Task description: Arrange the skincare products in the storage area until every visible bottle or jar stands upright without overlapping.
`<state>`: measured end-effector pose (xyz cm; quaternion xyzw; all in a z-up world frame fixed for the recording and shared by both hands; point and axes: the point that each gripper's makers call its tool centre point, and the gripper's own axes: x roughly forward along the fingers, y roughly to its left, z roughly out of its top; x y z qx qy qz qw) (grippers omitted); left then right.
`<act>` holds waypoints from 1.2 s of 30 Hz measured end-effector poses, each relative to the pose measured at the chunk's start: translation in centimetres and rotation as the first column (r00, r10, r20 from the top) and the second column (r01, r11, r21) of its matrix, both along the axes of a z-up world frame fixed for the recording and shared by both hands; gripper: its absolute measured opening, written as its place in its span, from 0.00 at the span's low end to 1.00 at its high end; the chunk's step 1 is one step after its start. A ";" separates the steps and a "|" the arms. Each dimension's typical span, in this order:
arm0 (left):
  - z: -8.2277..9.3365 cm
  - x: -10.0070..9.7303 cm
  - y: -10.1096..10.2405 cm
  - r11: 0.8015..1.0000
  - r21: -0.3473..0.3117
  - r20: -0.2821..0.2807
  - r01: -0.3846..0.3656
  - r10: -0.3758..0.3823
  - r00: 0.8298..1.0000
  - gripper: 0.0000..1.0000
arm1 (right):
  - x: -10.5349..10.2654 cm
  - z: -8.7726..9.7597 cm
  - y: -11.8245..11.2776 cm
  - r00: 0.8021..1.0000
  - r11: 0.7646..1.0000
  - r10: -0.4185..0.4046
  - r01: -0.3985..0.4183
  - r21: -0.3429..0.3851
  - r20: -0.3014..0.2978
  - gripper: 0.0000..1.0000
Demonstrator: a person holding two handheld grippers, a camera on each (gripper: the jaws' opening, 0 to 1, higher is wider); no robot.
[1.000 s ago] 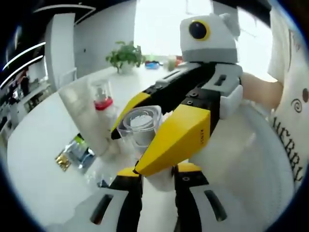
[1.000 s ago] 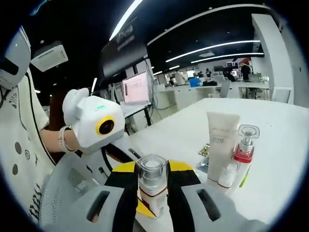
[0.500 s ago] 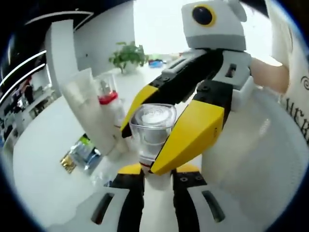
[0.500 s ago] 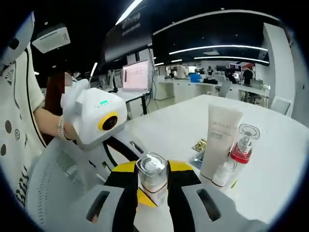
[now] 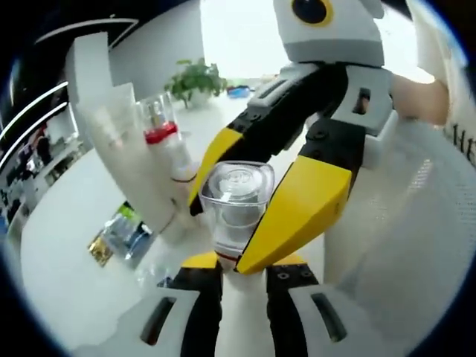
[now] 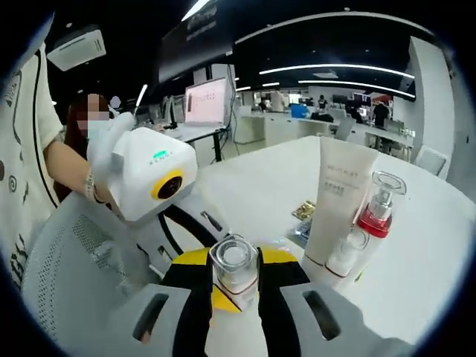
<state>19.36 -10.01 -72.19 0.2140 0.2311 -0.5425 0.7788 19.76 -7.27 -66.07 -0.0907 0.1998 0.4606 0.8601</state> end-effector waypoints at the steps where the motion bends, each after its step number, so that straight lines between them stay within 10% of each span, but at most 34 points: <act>1: -0.1 0.0 0.0 1.000 0.001 -0.003 -0.002 0.002 1.000 0.18 | 0.0 -0.1 0.0 1.000 1.000 -0.001 0.001 -0.004 -0.003 0.23; 20: -0.5 0.5 -0.2 0.998 -0.058 0.037 0.013 -0.011 0.999 0.20 | 0.3 -0.6 0.2 0.999 0.999 -0.034 0.034 -0.016 -0.019 0.26; 36: -1.4 0.7 0.5 1.000 0.027 0.051 0.000 -0.001 0.999 0.25 | -0.3 -1.2 -1.1 0.999 0.996 -0.034 0.031 -0.082 -0.033 0.30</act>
